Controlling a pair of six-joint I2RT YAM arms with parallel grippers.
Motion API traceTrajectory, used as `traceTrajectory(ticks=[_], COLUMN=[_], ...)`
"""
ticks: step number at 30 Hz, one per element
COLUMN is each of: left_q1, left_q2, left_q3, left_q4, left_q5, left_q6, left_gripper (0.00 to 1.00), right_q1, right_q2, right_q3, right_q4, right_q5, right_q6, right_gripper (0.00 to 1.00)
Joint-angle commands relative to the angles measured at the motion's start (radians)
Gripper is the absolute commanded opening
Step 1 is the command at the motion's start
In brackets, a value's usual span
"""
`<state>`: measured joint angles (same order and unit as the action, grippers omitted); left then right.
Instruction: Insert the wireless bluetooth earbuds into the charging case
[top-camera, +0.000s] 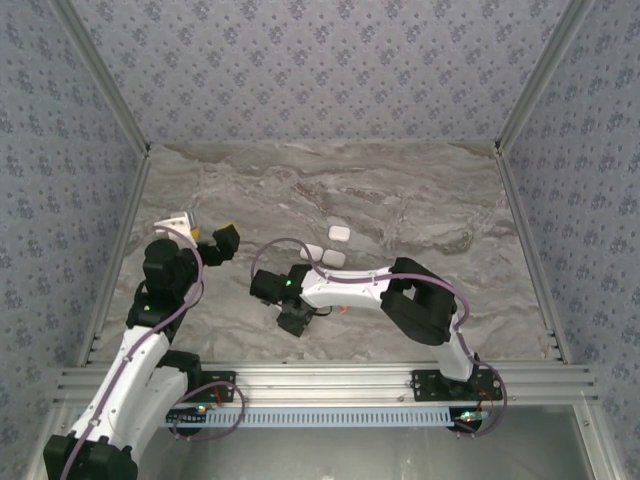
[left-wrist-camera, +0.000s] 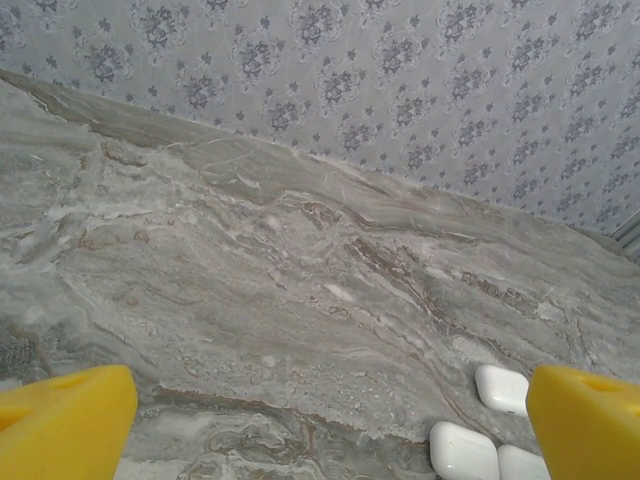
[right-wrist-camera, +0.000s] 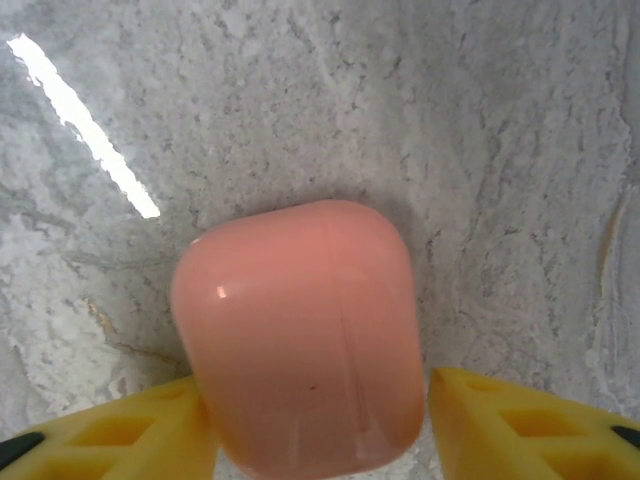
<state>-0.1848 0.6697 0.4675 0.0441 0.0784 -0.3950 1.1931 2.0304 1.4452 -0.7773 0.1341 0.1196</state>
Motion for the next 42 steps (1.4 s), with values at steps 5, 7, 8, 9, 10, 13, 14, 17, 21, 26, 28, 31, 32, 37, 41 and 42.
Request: traceTrajectory(ticks=[5,7,8,9,10,13,14,17,21,26,28,31,32,37,41,42], left_q1=[0.007,0.006,0.007,0.007,0.007,0.007,0.006,0.004,-0.035,-0.175,-0.223,-0.269,-0.279,-0.314,-0.341,-0.348], left_q2=[0.003,0.01,0.015,0.021,0.029,0.075,0.099,0.173,0.25,0.323,0.341,0.372,0.386,0.465,0.534,0.545], left_q3=[-0.003,-0.003,-0.001,0.0,0.003,0.039,0.059,0.122,0.204,0.33,0.353,0.376,0.385,0.426,0.445,0.447], left_q4=[0.008,0.015,0.021,0.027,0.033,0.029,0.022,0.018,0.041,0.018,0.044,0.086,0.094,0.112,0.18,0.195], left_q5=[0.012,0.024,0.04,0.054,0.073,0.142,0.182,0.316,0.462,0.553,0.574,0.607,0.619,0.66,0.696,0.698], left_q6=[-0.018,-0.021,-0.022,-0.022,-0.025,-0.034,-0.033,-0.036,-0.049,0.02,0.025,0.012,0.005,-0.018,-0.055,-0.058], left_gripper=[0.99,0.99,0.99,0.99,0.99,0.99,0.99,0.97,0.93,0.93,0.93,0.92,0.9,0.82,0.79,0.79], right_q1=[-0.025,-0.033,-0.04,-0.047,-0.057,-0.095,-0.113,-0.174,-0.261,-0.363,-0.385,-0.401,-0.401,-0.397,-0.395,-0.393], right_q2=[0.002,-0.026,-0.053,-0.079,-0.114,-0.238,-0.28,-0.413,-0.575,-0.757,-0.813,-0.879,-0.896,-0.916,-0.904,-0.9], right_q3=[-0.003,-0.021,-0.034,-0.046,-0.063,-0.124,-0.144,-0.201,-0.293,-0.357,-0.379,-0.416,-0.426,-0.445,-0.44,-0.438], right_q4=[0.03,0.046,0.055,0.067,0.082,0.134,0.153,0.223,0.326,0.436,0.471,0.528,0.543,0.569,0.566,0.563], right_q5=[-0.022,-0.016,-0.011,-0.011,-0.01,0.011,0.018,0.029,0.023,-0.037,-0.056,-0.062,-0.059,-0.043,-0.021,-0.013], right_q6=[0.017,0.011,0.009,0.002,-0.007,-0.032,-0.041,-0.076,-0.147,-0.279,-0.33,-0.4,-0.419,-0.493,-0.529,-0.533], right_gripper=[0.44,0.43,0.42,0.41,0.41,0.4,0.4,0.4,0.4,0.4,0.4,0.4,0.4,0.4,0.4,0.4])
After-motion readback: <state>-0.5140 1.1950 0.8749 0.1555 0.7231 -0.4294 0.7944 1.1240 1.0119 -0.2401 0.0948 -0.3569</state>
